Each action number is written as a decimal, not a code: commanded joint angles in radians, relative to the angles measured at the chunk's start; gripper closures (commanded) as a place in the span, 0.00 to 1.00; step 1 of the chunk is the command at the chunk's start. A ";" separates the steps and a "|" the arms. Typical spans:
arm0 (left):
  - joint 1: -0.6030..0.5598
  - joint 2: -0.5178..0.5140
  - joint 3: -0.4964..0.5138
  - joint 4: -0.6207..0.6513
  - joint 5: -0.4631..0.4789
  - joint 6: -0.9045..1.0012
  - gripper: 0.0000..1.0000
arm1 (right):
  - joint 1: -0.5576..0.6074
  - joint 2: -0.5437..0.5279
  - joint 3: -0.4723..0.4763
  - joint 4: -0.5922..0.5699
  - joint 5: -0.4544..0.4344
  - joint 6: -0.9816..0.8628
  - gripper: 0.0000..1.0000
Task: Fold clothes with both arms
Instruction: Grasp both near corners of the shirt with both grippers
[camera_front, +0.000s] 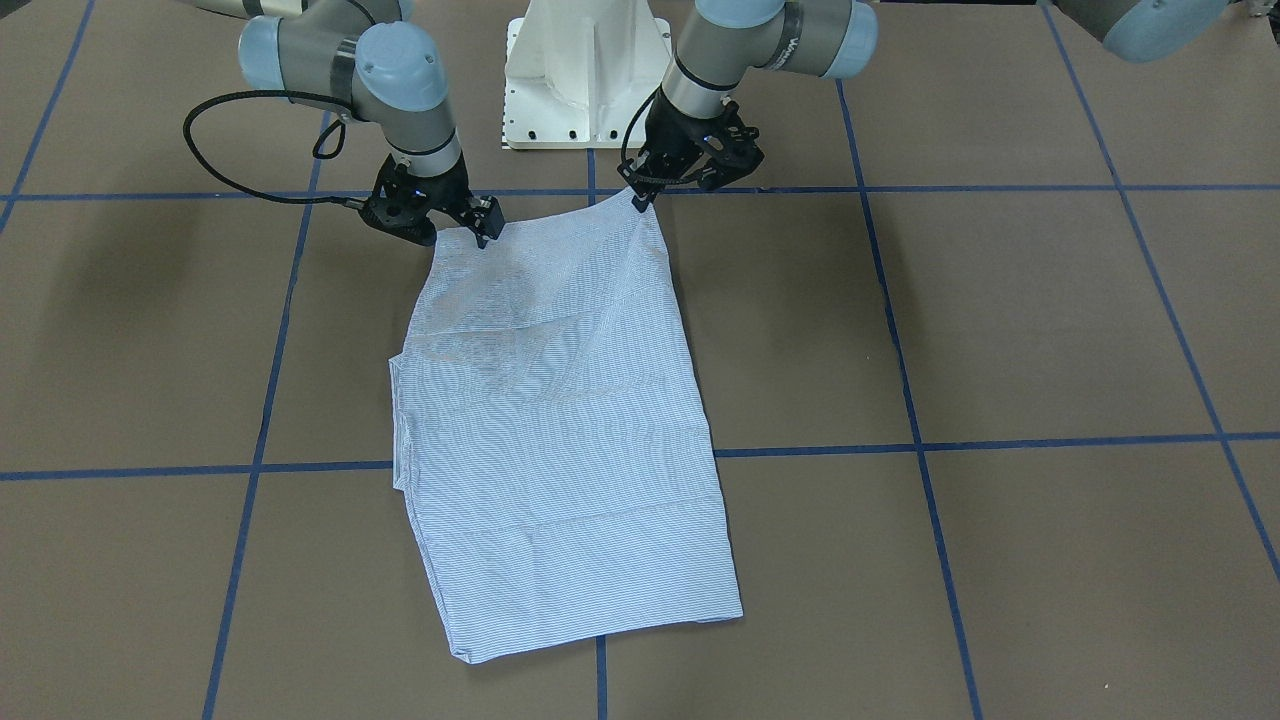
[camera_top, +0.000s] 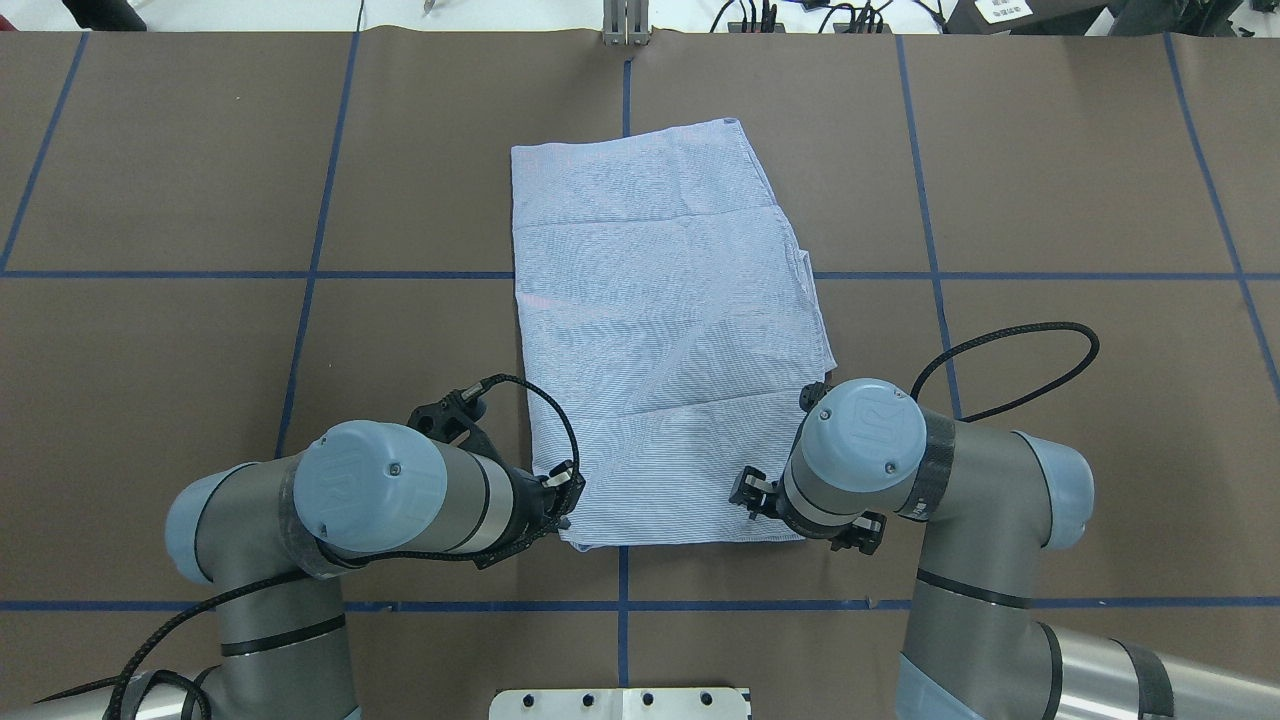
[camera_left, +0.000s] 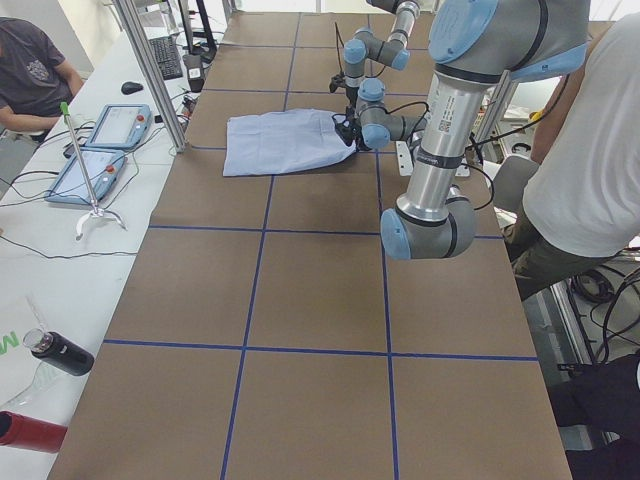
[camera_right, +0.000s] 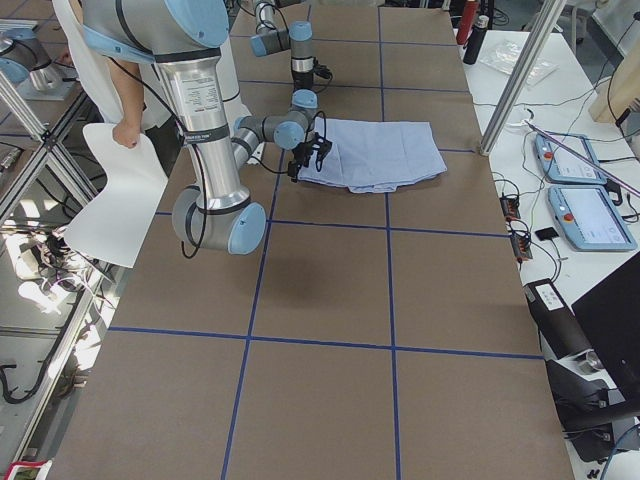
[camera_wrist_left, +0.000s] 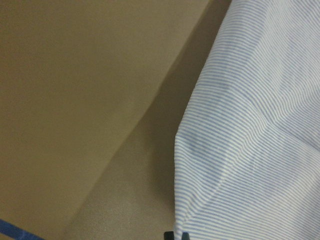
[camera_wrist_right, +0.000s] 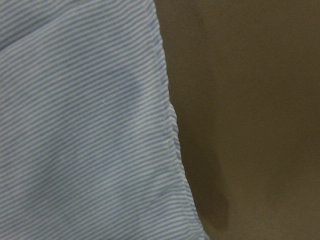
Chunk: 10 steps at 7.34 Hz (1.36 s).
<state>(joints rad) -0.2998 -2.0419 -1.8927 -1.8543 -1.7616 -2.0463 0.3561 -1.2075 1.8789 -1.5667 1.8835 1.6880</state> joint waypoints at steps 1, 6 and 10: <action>-0.001 -0.001 -0.025 0.038 -0.001 0.000 1.00 | -0.002 -0.007 -0.003 0.002 0.002 0.001 0.00; 0.001 -0.009 -0.054 0.073 -0.012 -0.003 1.00 | -0.019 -0.004 -0.007 0.002 0.006 0.001 0.00; 0.002 -0.011 -0.054 0.073 -0.012 -0.003 1.00 | -0.019 -0.007 -0.010 0.001 0.006 -0.001 0.08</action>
<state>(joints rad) -0.2977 -2.0515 -1.9466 -1.7810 -1.7733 -2.0494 0.3376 -1.2143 1.8690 -1.5661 1.8898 1.6879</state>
